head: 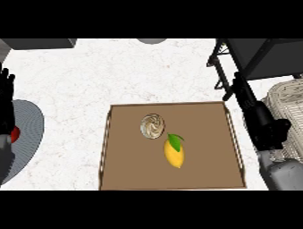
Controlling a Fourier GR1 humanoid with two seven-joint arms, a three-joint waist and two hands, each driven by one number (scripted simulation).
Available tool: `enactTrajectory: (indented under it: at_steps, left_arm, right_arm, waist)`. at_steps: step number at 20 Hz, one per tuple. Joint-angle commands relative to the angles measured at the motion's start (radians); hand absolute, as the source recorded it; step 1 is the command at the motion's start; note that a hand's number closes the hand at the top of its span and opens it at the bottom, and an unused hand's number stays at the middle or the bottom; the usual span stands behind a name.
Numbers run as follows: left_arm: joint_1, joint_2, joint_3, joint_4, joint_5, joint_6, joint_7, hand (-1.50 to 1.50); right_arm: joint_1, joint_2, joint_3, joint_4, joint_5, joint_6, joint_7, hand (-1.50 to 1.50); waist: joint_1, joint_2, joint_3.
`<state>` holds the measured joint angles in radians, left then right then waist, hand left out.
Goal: Pick the lemon from the tray and place it in the tiered shelf
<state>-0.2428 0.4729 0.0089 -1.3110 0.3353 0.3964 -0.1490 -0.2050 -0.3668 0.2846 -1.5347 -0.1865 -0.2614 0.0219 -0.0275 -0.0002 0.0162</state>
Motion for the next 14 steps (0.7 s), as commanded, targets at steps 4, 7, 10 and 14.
enactTrajectory:
  at_steps: [4, 7, 10, 14]
  left_arm:
    - [0.008, -0.060, -0.203, -0.059, -0.107, -0.078, 0.047, 0.00]
    - [0.006, -0.067, -0.216, -0.051, -0.079, -0.106, 0.070, 0.00]
    - [0.013, -0.058, -0.262, -0.046, -0.105, -0.138, 0.074, 0.00]
    - [0.043, -0.125, -0.347, -0.076, -0.133, -0.138, 0.091, 0.00]
  right_arm:
    - [-0.074, -0.010, -0.072, 0.026, -0.068, 0.087, 0.048, -1.50]
    - [-0.019, 0.317, -0.136, -0.067, -0.349, -0.032, 0.052, -1.50]
    - [0.015, -0.141, -0.056, 0.107, 0.205, -0.128, 0.055, 1.50]
    - [0.124, 0.134, -0.106, 0.164, 0.219, -0.426, -0.148, -1.50]
  waist:
    - [0.026, 0.002, -0.016]
    - [-0.027, 0.018, 0.032]
    - [-0.033, 0.013, -0.034]
    - [0.012, 0.002, -0.014]
